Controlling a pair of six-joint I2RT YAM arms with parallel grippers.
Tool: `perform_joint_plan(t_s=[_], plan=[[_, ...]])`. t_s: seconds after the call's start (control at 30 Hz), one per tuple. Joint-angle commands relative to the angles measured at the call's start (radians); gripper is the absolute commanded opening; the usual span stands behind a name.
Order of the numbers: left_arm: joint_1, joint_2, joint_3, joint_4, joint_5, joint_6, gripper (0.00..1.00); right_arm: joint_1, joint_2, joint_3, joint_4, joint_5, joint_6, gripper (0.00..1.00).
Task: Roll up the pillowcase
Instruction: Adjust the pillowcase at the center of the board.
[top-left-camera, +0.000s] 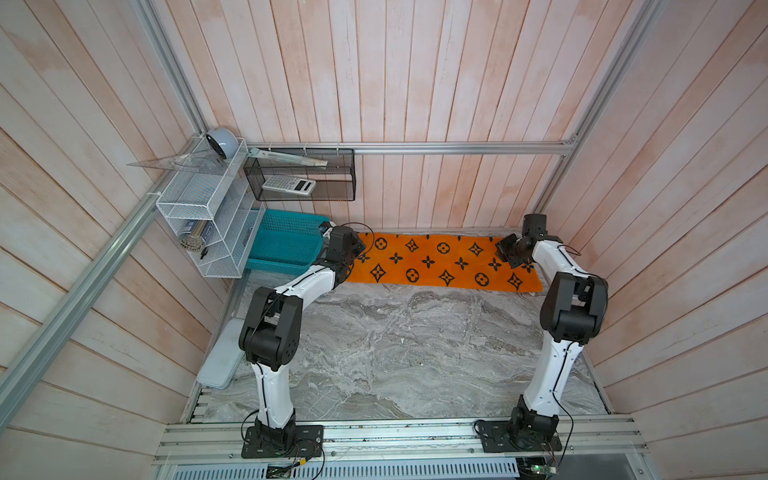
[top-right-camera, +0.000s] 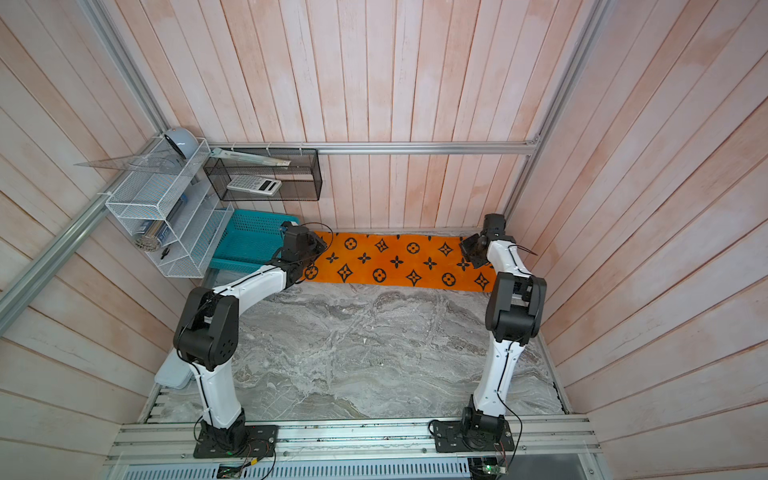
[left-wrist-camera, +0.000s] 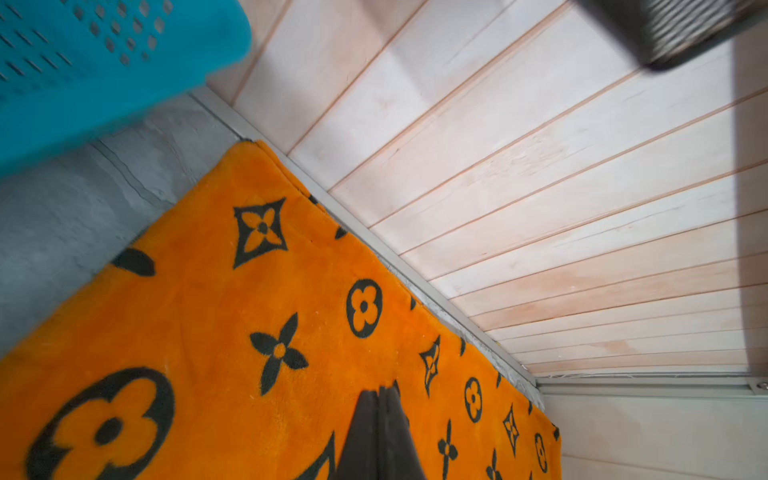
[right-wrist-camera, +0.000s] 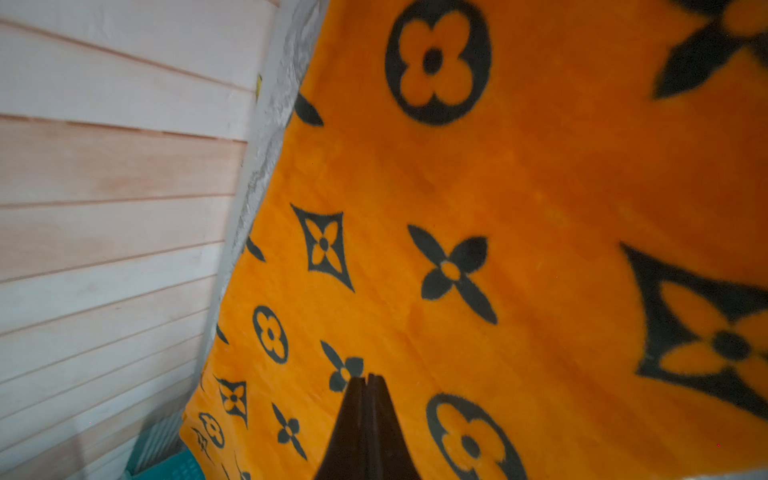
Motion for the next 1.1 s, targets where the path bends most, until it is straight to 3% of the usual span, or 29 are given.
perform_joint_plan(t_s=[0.0, 0.13, 0.27, 0.43, 0.53, 0.87, 1.07], plan=[[-0.01, 0.112, 0.085, 0.005, 0.045, -0.095, 0.0, 0.005, 0.07, 0.044, -0.156, 0.003, -0.039, 0.0], [-0.021, 0.23, 0.135, 0.004, 0.068, -0.201, 0.0, 0.005, 0.076, -0.046, -0.142, 0.042, -0.012, 0.0], [-0.021, 0.271, 0.133, -0.07, 0.076, -0.273, 0.0, 0.002, 0.117, -0.015, -0.228, 0.073, -0.05, 0.0], [-0.009, 0.245, 0.012, -0.1, 0.113, -0.348, 0.0, 0.003, 0.181, 0.023, -0.366, 0.07, -0.088, 0.0], [0.006, 0.223, -0.06, -0.096, 0.128, -0.358, 0.0, -0.003, 0.15, -0.06, -0.381, 0.088, -0.086, 0.0], [0.053, 0.134, -0.154, -0.232, 0.152, -0.235, 0.0, 0.003, -0.084, -0.534, -0.198, -0.007, -0.151, 0.0], [0.111, 0.055, -0.193, -0.302, 0.153, -0.159, 0.0, 0.039, -0.214, -0.658, -0.259, -0.097, -0.223, 0.0]])
